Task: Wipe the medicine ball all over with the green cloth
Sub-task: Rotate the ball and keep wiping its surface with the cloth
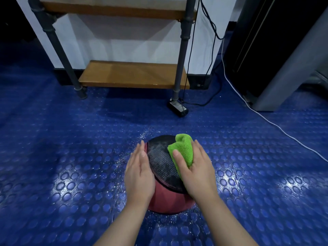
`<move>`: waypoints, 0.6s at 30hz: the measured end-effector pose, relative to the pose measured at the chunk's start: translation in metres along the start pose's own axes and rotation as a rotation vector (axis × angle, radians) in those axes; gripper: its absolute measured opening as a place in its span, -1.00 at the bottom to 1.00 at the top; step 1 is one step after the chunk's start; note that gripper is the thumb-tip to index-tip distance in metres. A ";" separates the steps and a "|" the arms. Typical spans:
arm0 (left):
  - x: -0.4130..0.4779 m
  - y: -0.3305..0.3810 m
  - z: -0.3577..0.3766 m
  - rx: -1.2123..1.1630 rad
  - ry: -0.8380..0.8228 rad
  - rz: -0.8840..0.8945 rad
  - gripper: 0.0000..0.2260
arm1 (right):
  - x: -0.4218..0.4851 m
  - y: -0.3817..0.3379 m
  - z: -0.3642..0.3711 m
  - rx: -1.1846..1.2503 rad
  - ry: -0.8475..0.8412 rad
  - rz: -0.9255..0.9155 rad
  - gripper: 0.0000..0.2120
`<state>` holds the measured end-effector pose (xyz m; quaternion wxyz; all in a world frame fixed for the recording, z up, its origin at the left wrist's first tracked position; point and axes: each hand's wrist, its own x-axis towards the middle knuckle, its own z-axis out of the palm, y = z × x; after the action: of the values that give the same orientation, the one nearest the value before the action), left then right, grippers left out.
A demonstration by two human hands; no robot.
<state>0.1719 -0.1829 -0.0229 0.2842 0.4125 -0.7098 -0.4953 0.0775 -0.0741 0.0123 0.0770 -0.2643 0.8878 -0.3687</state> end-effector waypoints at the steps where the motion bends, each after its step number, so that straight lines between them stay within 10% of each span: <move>1: -0.002 0.002 0.002 0.028 0.003 0.025 -0.56 | 0.000 0.002 -0.001 -0.007 0.013 0.021 -0.16; 11: -0.004 -0.005 0.004 -0.044 0.074 0.029 -0.52 | 0.005 0.004 -0.004 0.200 0.148 0.116 -0.72; 18: -0.004 0.006 0.009 0.082 0.094 0.007 -0.60 | -0.002 -0.010 -0.018 0.280 0.185 0.075 -0.68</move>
<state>0.1650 -0.1744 -0.0208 0.3018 0.4443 -0.7167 -0.4448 0.0776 -0.0685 0.0321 0.0445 -0.1825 0.8404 -0.5083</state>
